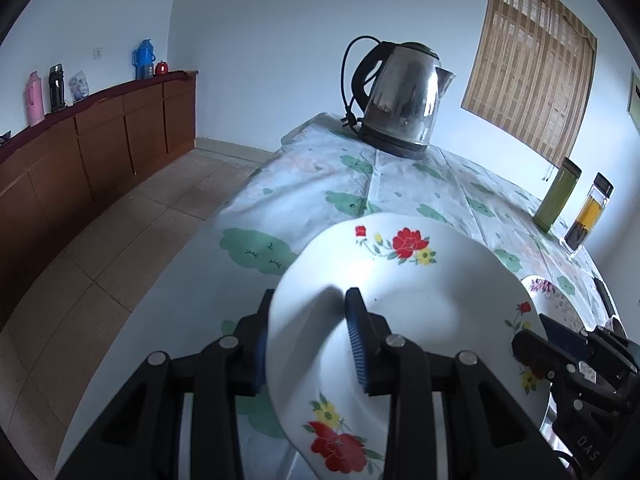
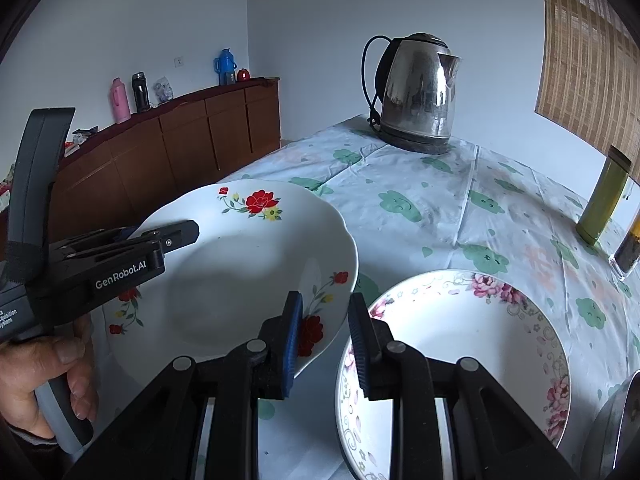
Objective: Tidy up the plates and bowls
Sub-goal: 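Lift the red-flower plate with both grippers toward the stacked plates, then carry the red-flower plate with both grippers over the pink-floral plate stack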
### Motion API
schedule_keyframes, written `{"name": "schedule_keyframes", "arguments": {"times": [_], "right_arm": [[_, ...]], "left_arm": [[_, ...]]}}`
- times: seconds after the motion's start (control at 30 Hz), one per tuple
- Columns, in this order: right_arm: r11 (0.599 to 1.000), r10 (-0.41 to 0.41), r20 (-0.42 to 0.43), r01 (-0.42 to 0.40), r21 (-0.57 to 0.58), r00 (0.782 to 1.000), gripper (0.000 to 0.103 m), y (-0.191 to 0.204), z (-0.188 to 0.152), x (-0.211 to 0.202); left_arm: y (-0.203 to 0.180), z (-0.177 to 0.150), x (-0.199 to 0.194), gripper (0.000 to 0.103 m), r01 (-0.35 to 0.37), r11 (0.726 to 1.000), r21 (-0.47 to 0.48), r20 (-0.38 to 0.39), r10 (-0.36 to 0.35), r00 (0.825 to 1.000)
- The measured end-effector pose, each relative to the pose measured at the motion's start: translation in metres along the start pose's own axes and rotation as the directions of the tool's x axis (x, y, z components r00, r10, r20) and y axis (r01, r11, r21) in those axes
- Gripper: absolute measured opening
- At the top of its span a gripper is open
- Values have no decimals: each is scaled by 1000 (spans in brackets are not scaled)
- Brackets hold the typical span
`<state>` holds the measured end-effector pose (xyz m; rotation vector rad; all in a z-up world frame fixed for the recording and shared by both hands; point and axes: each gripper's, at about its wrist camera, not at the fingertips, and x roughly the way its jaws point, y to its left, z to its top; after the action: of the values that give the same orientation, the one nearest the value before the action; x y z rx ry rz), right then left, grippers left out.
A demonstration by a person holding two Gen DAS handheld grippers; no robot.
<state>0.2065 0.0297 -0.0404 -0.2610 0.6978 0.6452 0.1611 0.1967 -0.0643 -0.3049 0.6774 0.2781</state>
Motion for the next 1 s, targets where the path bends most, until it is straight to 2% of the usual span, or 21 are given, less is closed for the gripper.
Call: {"name": "schedule_keyframes", "arguments": {"times": [1.0], "right_arm": [[998, -37, 44, 34, 55, 998, 25, -31, -13, -30]], "left_arm": [[-37, -3, -18, 32, 114, 989, 91, 66, -120, 991]]}}
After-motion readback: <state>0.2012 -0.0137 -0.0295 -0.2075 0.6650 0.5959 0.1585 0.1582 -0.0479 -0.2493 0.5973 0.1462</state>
